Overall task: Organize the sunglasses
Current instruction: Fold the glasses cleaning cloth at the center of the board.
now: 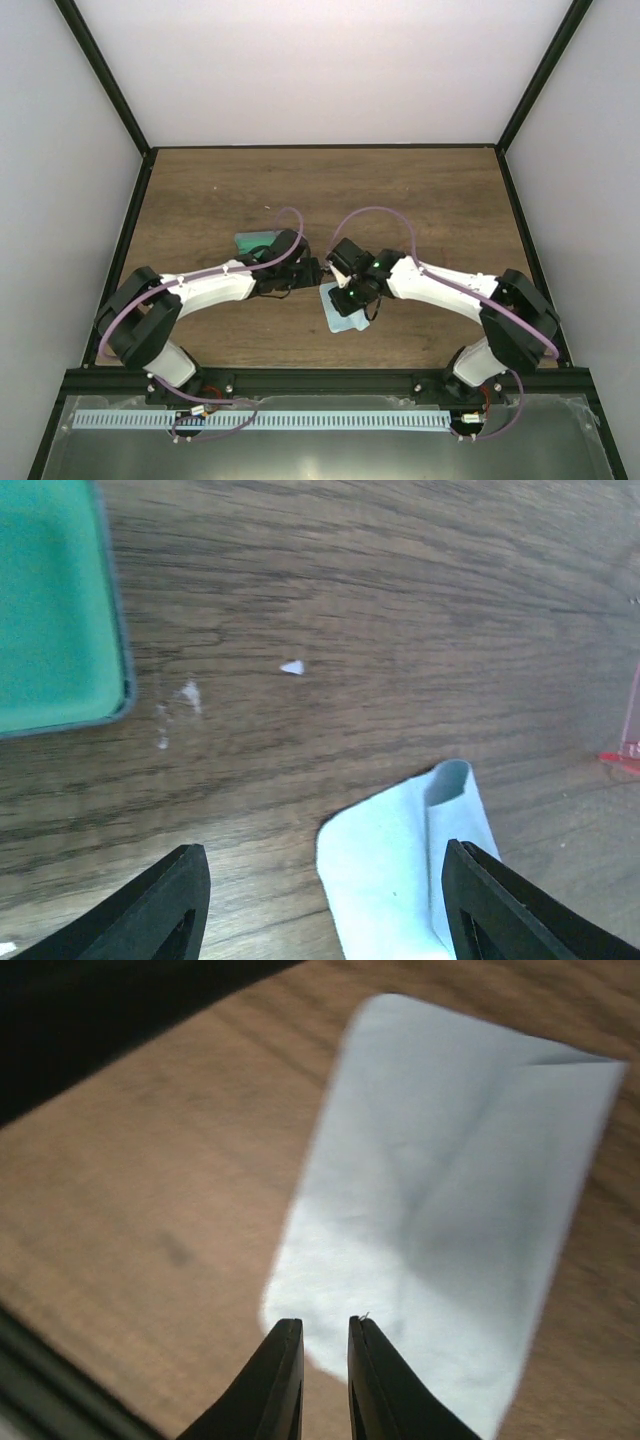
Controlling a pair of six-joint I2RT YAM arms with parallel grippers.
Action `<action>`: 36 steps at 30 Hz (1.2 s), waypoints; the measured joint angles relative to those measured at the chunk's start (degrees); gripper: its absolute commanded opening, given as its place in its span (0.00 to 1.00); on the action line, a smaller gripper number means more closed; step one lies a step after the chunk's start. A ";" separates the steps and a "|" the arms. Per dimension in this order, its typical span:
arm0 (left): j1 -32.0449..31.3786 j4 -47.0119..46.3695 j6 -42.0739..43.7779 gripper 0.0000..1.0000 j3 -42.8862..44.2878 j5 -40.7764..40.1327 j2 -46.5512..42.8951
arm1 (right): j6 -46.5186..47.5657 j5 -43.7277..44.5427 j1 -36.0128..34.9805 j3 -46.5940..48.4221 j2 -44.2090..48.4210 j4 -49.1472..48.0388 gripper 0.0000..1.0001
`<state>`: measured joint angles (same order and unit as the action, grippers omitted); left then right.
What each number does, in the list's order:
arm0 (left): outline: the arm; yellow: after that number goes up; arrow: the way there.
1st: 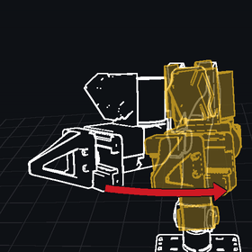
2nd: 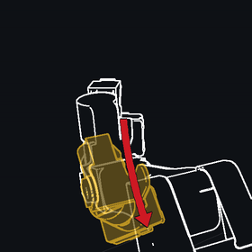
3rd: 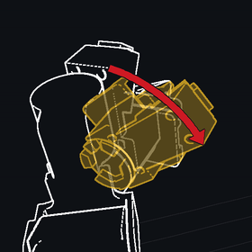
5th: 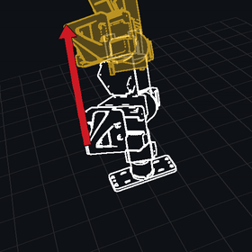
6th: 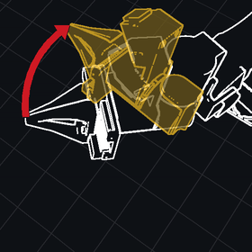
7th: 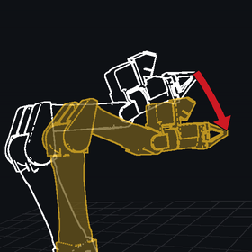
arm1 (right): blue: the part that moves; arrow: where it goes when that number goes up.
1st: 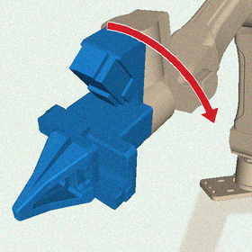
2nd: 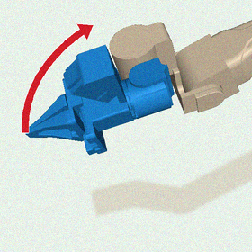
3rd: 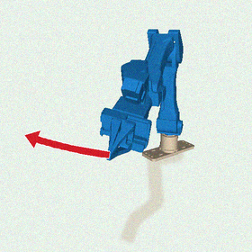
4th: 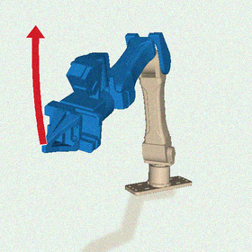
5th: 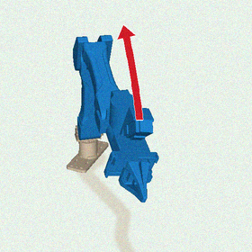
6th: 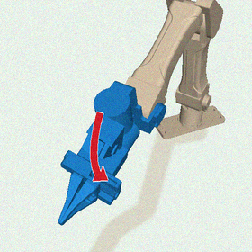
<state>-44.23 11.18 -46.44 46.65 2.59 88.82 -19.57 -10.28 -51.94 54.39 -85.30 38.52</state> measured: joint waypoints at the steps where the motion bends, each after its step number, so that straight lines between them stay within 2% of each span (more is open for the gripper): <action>1: -0.28 -0.04 0.20 0.66 0.31 0.33 0.24 | -0.33 0.94 0.59 0.02 -0.59 0.09 0.14; 10: -4.11 -0.09 0.39 0.64 1.57 2.25 3.21 | -1.29 9.31 2.21 0.33 -7.30 1.27 0.15; 15: -4.96 0.39 0.15 0.64 1.55 2.89 4.66 | -1.64 10.16 2.21 0.85 -8.76 1.20 0.24; 25: -5.01 0.17 -1.18 0.64 0.37 3.74 5.62 | -1.84 9.81 1.77 1.27 -8.79 0.68 0.27; 28: -5.01 0.02 -1.49 0.64 0.61 3.78 5.90 | -2.03 9.64 1.42 0.92 -9.03 -0.09 0.26; 36: -5.01 0.83 -1.55 0.64 1.25 3.72 6.25 | -2.56 9.88 0.92 -0.24 -10.27 -1.44 0.13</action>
<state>-49.23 12.01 -47.99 47.90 6.31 95.07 -22.13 -0.40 -51.03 54.15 -95.57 37.08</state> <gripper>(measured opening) 0.640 0.183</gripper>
